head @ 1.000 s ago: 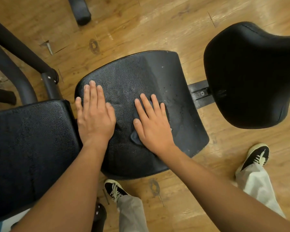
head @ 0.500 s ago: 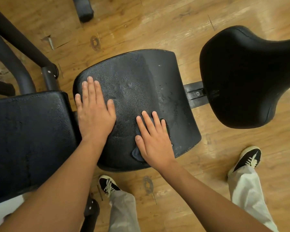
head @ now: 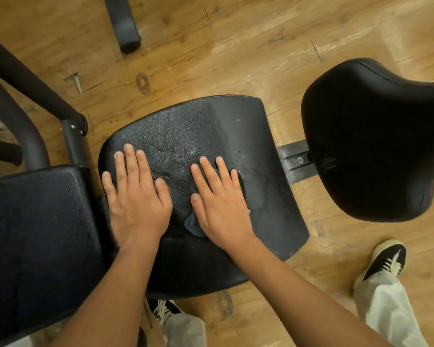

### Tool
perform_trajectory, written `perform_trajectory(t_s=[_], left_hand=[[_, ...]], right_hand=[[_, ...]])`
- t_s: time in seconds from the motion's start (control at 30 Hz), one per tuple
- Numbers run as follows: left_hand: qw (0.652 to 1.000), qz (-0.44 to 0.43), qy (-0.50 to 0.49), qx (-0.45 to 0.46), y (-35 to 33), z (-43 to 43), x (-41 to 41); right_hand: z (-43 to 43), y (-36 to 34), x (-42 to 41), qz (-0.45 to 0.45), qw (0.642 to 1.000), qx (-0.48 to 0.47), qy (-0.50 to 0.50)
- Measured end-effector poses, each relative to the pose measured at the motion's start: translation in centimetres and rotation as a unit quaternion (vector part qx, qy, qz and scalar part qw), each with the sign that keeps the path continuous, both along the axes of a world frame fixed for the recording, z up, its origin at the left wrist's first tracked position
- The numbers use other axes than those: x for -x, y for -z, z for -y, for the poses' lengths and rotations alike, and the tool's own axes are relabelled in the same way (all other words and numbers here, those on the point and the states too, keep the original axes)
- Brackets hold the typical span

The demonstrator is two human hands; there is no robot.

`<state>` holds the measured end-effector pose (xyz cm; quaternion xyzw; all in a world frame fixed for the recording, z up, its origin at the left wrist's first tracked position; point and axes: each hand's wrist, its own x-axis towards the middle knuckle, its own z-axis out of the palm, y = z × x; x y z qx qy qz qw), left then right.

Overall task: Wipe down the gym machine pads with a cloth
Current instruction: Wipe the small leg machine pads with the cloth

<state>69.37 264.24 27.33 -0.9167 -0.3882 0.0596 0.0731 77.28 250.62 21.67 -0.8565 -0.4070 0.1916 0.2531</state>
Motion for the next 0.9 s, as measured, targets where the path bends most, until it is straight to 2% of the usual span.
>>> perform_trajectory(t_s=[0.37,0.73,0.9], left_hand=[[1.0,-0.007,0.0,-0.005,0.3,-0.1,-0.1],[1.0,0.004,-0.006,0.0,0.2,-0.1,-0.2],[1.0,-0.003,-0.01,0.005,0.2,-0.1,-0.2]], right_hand=[[-10.3,0.4,-8.4,0.027,0.997,-0.034,0.066],[-4.6,1.1,-5.6,0.034,0.999,-0.031,0.017],[-7.9,0.9,-7.6,0.033,0.998,-0.029,0.053]])
